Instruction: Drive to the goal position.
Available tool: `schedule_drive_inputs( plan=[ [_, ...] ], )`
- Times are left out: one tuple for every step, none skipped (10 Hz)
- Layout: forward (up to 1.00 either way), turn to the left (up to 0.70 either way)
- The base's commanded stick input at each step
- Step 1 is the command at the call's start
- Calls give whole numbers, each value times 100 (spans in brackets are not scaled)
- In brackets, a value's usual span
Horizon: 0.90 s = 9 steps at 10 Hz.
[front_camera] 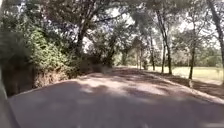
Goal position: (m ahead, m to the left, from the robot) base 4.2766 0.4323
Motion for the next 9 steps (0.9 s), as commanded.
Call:
schedule_drive_inputs(
  plan=[
    [0, 0],
    [0, 0],
    [0, 0],
    [0, 0],
    [0, 0],
    [0, 0],
    [6, 0],
    [39, 0],
    [70, 0]
  ],
)
